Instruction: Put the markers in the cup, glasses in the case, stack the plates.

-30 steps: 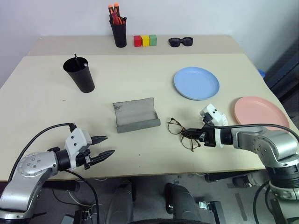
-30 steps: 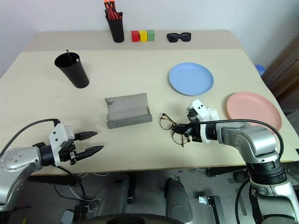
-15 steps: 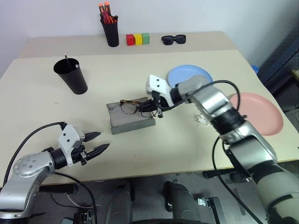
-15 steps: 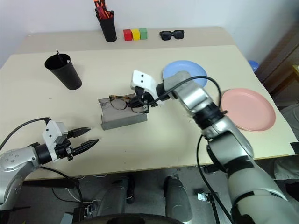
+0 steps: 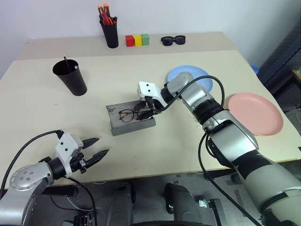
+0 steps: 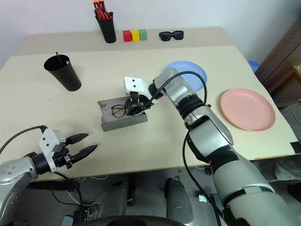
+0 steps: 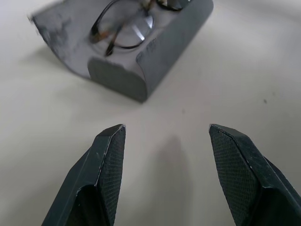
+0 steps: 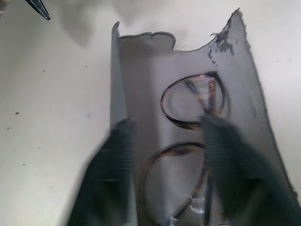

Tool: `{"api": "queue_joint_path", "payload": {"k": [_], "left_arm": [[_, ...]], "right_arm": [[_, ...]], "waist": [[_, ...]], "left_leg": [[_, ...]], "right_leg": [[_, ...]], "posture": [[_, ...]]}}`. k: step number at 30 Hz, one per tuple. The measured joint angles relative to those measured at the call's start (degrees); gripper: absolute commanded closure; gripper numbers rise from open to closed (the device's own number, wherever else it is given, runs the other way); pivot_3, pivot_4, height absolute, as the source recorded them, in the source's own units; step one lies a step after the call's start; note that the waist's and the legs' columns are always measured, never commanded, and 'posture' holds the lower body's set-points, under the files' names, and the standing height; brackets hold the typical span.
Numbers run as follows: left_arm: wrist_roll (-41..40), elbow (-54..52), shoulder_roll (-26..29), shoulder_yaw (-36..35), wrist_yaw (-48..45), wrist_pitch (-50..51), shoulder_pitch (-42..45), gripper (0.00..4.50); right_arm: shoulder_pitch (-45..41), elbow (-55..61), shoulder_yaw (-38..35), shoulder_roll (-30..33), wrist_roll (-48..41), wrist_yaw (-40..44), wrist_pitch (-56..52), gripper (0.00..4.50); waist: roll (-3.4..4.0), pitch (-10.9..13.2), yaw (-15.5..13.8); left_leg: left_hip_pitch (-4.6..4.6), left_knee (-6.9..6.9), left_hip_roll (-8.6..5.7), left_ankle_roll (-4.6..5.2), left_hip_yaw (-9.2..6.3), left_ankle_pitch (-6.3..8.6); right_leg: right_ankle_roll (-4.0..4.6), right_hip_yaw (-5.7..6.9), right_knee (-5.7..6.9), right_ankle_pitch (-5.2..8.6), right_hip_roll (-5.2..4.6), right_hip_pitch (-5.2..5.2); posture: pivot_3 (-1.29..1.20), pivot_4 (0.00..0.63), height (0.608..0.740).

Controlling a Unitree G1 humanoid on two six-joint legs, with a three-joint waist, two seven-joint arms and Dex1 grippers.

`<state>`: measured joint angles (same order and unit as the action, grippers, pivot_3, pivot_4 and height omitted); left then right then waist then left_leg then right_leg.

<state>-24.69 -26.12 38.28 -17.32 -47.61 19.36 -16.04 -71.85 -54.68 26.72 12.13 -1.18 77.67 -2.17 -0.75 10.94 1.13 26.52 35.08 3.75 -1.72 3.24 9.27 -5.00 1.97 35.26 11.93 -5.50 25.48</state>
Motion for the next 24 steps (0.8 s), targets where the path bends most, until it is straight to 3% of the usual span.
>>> {"api": "queue_joint_path", "payload": {"k": [3,5,8,10,11,14,24], "left_arm": [[-2.34,0.90,-0.90,-0.94,2.25,1.92,4.15,1.60],[-4.10,1.84,-1.00,-1.63,4.58,5.49,8.09,2.14],[-5.38,6.14,-1.59,-1.44,9.99,12.09,18.01,3.33],[-5.01,9.06,-2.53,0.22,13.44,14.78,25.16,4.29],[-3.89,11.37,-3.55,2.37,15.14,15.98,30.08,4.47],[-0.43,19.36,-6.37,7.45,19.70,18.29,43.46,4.47],[8.60,40.98,-8.69,21.61,12.56,15.95,59.30,4.47]], "right_arm": [[-0.13,2.03,-2.87,0.46,-0.17,-0.30,-0.16,1.11],[0.02,5.47,-4.25,1.37,-0.22,-0.41,-0.33,1.08],[2.48,13.89,-7.11,3.55,-0.80,-1.85,-2.15,1.08],[6.92,21.88,-8.70,5.67,-1.61,-2.80,-4.93,1.08],[10.66,27.15,-9.67,7.48,-2.22,-3.46,-6.44,1.08],[21.40,40.81,-10.88,10.49,-3.27,-6.18,-12.13,1.08],[35.80,64.57,-13.48,14.86,-4.74,-17.20,-28.24,1.08]], "waist": [[0.01,0.01,-0.20],[0.00,0.00,-0.23],[-0.05,-0.03,-0.55],[-0.11,-0.06,-0.66],[-0.12,-0.07,-1.15],[-0.19,-0.08,-1.86],[-0.18,-0.07,-1.14]], "left_leg": [[0.02,0.00,0.01,-0.03,0.01,-0.02],[0.00,0.02,0.00,-0.04,0.01,-0.03],[-0.02,0.08,0.01,-0.11,-0.03,-0.09],[-0.02,0.12,0.00,-0.13,-0.03,-0.12],[-0.03,0.15,-0.04,-0.06,-0.05,-0.18],[-0.01,0.21,-0.05,-0.05,-0.04,-0.23],[-0.10,0.18,0.02,-0.06,-0.09,-0.26]], "right_leg": [[0.00,0.00,0.03,0.00,0.00,0.00],[-0.01,0.00,0.06,0.00,0.01,-0.03],[-0.04,0.06,0.14,0.00,0.03,-0.10],[-0.08,0.07,0.10,-0.01,0.02,-0.17],[-0.22,0.07,0.10,-0.06,0.02,-0.26],[-0.38,0.08,0.08,-0.17,0.03,-0.27],[-0.24,0.04,0.21,-0.10,0.14,-0.19]], "posture": [[0.00,0.150,0.740],[0.00,0.150,0.740],[0.00,0.150,0.740],[0.00,0.150,0.740],[0.00,0.150,0.740],[0.00,0.150,0.740],[0.00,0.150,0.740]]}}
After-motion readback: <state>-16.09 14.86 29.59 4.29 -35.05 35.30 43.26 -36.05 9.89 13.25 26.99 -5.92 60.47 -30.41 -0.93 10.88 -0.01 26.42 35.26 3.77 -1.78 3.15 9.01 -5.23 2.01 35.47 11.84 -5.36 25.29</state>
